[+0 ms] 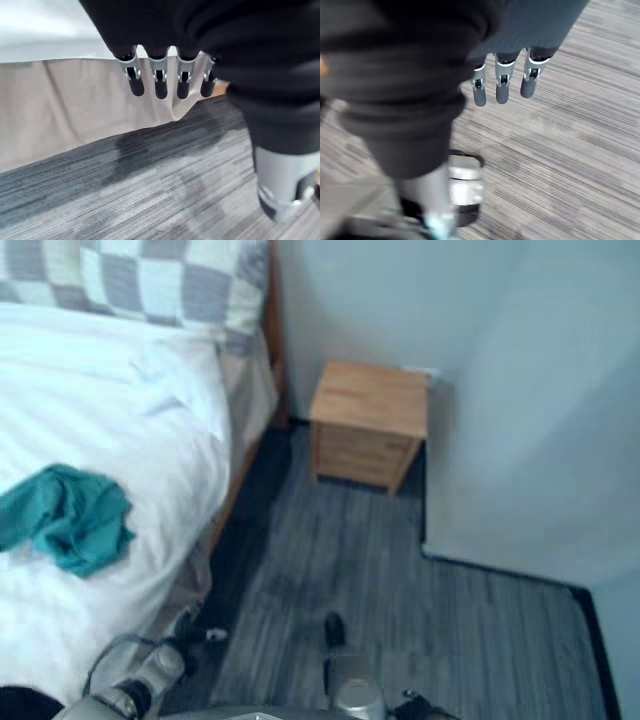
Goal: Tidy up the quilt and then pick up the clothes from the bed and put them into the laundry hamper.
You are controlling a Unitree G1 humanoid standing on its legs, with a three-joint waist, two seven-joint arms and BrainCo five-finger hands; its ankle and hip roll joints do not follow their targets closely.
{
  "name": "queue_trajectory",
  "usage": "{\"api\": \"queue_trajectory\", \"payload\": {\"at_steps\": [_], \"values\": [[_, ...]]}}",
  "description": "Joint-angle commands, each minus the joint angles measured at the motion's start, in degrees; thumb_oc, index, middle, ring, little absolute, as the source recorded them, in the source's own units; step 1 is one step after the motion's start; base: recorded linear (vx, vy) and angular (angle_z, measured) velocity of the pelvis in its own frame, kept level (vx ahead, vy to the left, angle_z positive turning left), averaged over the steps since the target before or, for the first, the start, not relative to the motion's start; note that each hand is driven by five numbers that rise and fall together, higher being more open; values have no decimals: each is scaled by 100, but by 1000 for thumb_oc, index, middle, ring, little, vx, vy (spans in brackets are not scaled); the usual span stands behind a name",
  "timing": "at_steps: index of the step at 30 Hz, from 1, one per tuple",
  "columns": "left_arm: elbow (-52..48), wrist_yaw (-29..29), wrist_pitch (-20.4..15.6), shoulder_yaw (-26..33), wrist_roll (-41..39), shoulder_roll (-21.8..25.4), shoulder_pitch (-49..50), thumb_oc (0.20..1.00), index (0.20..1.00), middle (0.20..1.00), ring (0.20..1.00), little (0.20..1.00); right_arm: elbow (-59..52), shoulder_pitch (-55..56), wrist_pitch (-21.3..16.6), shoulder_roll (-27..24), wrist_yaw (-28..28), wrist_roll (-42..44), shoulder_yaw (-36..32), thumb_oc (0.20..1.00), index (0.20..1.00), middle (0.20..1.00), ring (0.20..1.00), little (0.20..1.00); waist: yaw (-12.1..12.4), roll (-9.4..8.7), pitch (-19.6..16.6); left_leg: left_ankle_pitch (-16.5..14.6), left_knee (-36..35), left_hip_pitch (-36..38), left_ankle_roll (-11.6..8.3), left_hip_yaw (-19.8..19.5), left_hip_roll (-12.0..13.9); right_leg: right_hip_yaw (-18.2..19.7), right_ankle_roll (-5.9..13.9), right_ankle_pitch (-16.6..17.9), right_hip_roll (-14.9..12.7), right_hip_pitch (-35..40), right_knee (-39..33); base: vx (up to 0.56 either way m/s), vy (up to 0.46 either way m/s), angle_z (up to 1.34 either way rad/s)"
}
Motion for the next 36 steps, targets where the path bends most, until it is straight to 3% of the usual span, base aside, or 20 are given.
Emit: {"api": "queue_trajectory", "payload": {"at_steps": [1,2,4,7,9,10,11,12,14,16,18,19,20,22,23,24,28,31,33,36], "values": [[-207,109,-32,-29,121,90,-86,1000,1000,1000,1000,1000,-207,-350,-36,-258,-186,25,133,1000,1000,1000,1000,1000,-10,-188,356,775,185,-486,-84,932,683,-313,274,-873,-65,866,-324,521,-173,62],[-115,78,-26,12,142,23,84,1000,1000,1000,1000,1000,-176,-369,-39,-293,-199,-42,150,1000,1000,1000,1000,1000,61,-182,285,600,-511,-692,-68,1440,595,-531,331,-1031,-122,1203,-484,393,-60,53],[-94,49,-32,18,168,7,180,1000,1000,1000,1000,1000,-201,-346,-52,-302,-199,-51,119,1000,1000,1000,1000,1000,78,-169,246,593,-1054,-720,-66,1741,440,-674,373,-1117,-125,1369,-524,303,17,66],[48,-14,20,24,328,-22,353,1000,1000,1000,1000,1000,-261,-404,-64,-315,-215,-81,-8,1000,1000,1000,1000,1000,-19,-38,68,571,-2295,-436,-174,3072,414,-1190,543,-1519,-65,1679,-292,420,111,79],[174,-116,93,-37,518,-34,522,1000,1000,1000,1000,1000,-374,-362,-124,-273,-327,-136,-61,1000,1000,1000,1000,1000,47,30,-63,362,-2813,-3,157,2776,7,-1729,839,-1309,-258,1347,1329,361,180,86],[174,-116,94,-37,520,-35,520,1000,1000,1000,1000,1000,-372,-362,-126,-274,-328,-138,-62,1000,1000,1000,1000,1000,14,17,-69,362,-2841,-9,186,2746,-39,-1751,871,-1346,-308,1310,1416,219,132,100],[199,-131,148,-49,621,-1,530,1000,1000,1000,1000,1000,-522,-407,-91,-196,-346,-221,-68,1000,1000,1000,1000,1000,-64,-15,15,247,-3105,386,376,2574,-174,-1747,1287,-756,-616,861,2602,172,90,139],[201,-83,153,-12,621,51,531,1000,1000,1000,1000,1000,-689,-474,-120,-185,-374,-191,-67,1000,1000,1000,1000,1000,-97,-31,83,276,-3195,490,410,2500,-165,-1562,1337,-556,-652,571,3226,174,74,143],[158,-59,146,32,559,104,530,1000,1000,1000,1000,1000,-979,-554,-162,-221,-439,-172,-85,1000,1000,1000,1000,1000,-68,10,133,391,-3259,506,414,2504,-25,-1509,1311,-422,-586,297,3481,43,-82,139],[45,-42,106,88,495,182,553,1000,1000,1000,1000,1000,-1454,-656,-181,-429,-619,-216,-210,1000,1000,1000,1000,1000,-14,-29,150,435,-3332,545,356,2259,48,-1395,1293,-515,-688,188,3142,163,-205,94],[-25,10,15,121,443,335,576,1000,1000,1000,1000,1000,-2469,-793,-249,-947,-944,-471,-452,1000,1000,1000,1000,1000,23,-148,119,467,-3458,519,164,1996,145,-1161,1131,-719,-854,331,1735,160,-273,116],[-25,10,15,118,443,333,578,1000,1000,1000,1000,1000,-2482,-782,-240,-949,-942,-474,-456,1000,1000,1000,1000,1000,15,-140,122,467,-3458,524,161,1985,153,-1178,1129,-710,-845,356,1710,105,-209,114],[-33,26,-4,133,446,365,571,1000,1000,1000,1000,1000,-2834,-827,-259,-1144,-1069,-634,-537,1000,1000,1000,1000,1000,35,-172,72,472,-3493,490,86,1898,186,-993,1098,-702,-861,422,999,128,-257,88],[-16,75,-61,136,458,436,523,1000,1000,1000,1000,1000,-3070,-1016,-275,-1591,-1312,-964,-643,1000,1000,1000,1000,1000,71,-231,-13,389,-3508,437,-40,1502,200,-296,1176,-572,-923,527,-100,245,-458,87],[90,143,-81,181,428,489,439,1000,1000,1000,1000,1000,-3313,-1211,-264,-1976,-1479,-1063,-791,1000,1000,1000,1000,1000,43,-271,-54,339,-3508,403,-134,1106,253,697,1271,-389,-970,470,-563,282,-542,126],[167,158,-80,237,409,514,441,1000,1000,1000,1000,1000,-3391,-1320,-247,-2171,-1531,-1179,-802,1000,1000,1000,1000,1000,66,-284,-89,327,-3508,376,-201,945,312,1069,1306,-302,-985,372,-652,215,-427,152],[278,243,-144,292,429,614,480,1000,1000,1000,1000,1000,-3936,-2052,-234,-2592,-1630,-1704,-575,1000,1000,1000,1000,1000,210,-334,-96,371,-3508,435,-352,710,430,1089,1329,-354,-1034,429,-749,165,-460,123],[128,254,-261,-8,555,553,561,1000,1000,1000,1000,1000,-4103,-2940,-277,-2782,-1715,-1984,-125,1000,1000,1000,1000,1000,238,-120,-31,621,-3508,252,-521,609,772,943,1201,-486,-720,501,-916,40,-405,28],[-146,325,-383,-180,332,460,606,1000,1000,1000,1000,1000,-3924,-4030,-302,-2909,-1804,-2151,443,1000,1000,1000,1000,1000,334,224,184,1095,-3491,-41,-694,420,1042,679,977,-735,-434,559,-936,-43,-331,39],[-224,379,-368,-263,137,338,548,1000,1000,1000,1000,1000,-3615,-4602,-295,-2989,-1830,-2107,786,1000,1000,1000,1000,1000,319,345,400,1175,-3185,-328,-607,656,972,385,860,-810,-471,647,-936,-101,-143,51]]}}
